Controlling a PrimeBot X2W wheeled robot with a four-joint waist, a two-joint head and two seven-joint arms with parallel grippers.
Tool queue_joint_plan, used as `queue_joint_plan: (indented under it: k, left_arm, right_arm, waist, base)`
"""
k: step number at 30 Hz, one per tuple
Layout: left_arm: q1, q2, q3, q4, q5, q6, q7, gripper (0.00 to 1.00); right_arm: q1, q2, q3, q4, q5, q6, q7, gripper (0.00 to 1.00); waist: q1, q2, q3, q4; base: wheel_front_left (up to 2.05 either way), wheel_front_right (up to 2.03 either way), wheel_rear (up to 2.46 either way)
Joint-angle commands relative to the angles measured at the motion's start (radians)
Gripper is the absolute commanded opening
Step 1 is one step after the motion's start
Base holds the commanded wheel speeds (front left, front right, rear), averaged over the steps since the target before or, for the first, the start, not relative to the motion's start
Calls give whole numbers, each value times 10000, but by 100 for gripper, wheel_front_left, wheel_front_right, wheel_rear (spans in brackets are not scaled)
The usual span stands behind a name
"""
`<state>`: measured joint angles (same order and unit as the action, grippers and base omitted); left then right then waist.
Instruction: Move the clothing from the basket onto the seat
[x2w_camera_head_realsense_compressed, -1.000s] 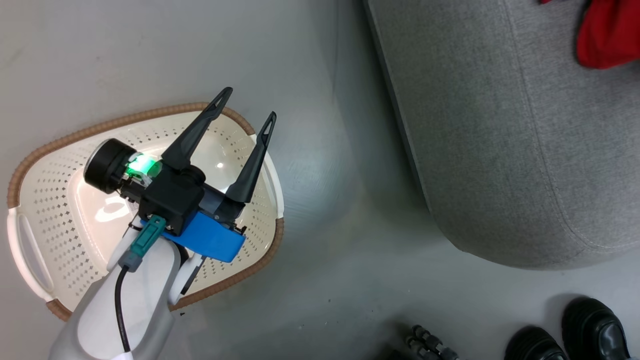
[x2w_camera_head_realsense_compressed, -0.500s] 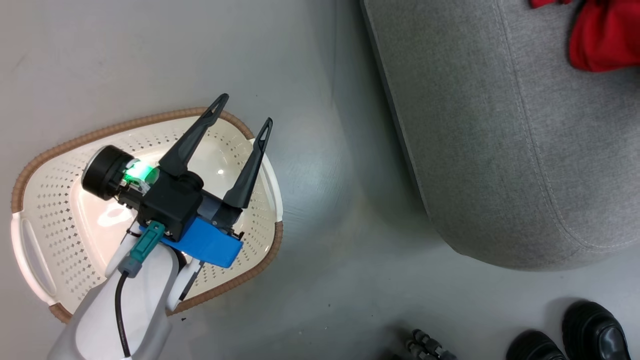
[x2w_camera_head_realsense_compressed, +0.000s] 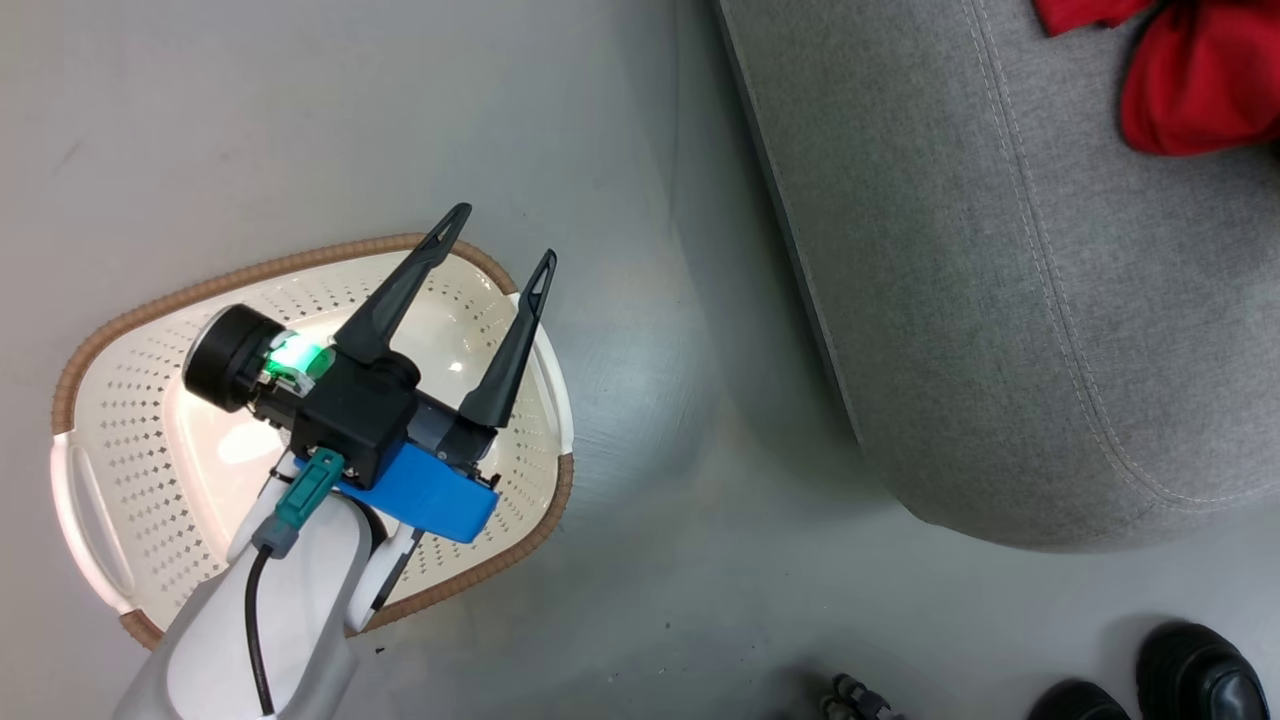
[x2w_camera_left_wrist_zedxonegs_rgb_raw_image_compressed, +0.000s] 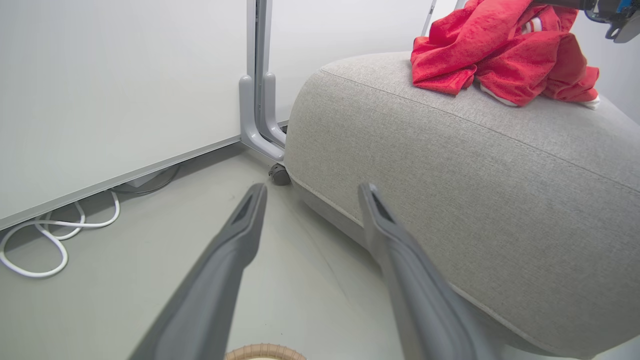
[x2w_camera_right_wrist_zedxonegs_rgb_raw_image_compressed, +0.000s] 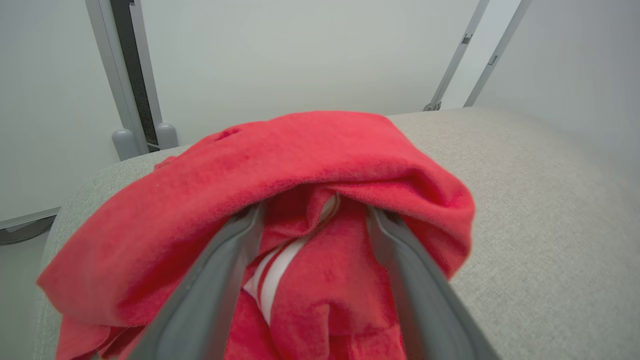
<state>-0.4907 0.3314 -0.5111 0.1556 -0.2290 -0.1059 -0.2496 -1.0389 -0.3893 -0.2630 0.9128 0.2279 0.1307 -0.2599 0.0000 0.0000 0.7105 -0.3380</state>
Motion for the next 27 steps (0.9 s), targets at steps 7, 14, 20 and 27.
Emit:
queue_joint_plan:
  k: [7,14,20,27]
  left_arm:
    - [76,-153,-68,161,-122,34,-104,100]
    - [152,-397,-36,351,-238,62,-155,100]
    - [415,-864,91,414,-313,55,-164,100]
    - [1249,-1527,720,623,-434,-44,-168,100]
  right_arm:
    - [216,-125,-73,89,-196,1,-55,100]
    - [521,75,-234,-88,-423,-1,-59,100]
    - [1289,238,-616,-488,-649,1,-50,100]
    - [2592,348,-519,-946,-626,1,-38,100]
  waist:
    - [0,0,-275,172]
    - [0,0,-707,403]
    - [0,0,-1441,819]
    - [0,0,-2806,1386]
  base:
    - [0,0,0]
    - [0,0,0]
    - [0,0,0]
    - [0,0,0]
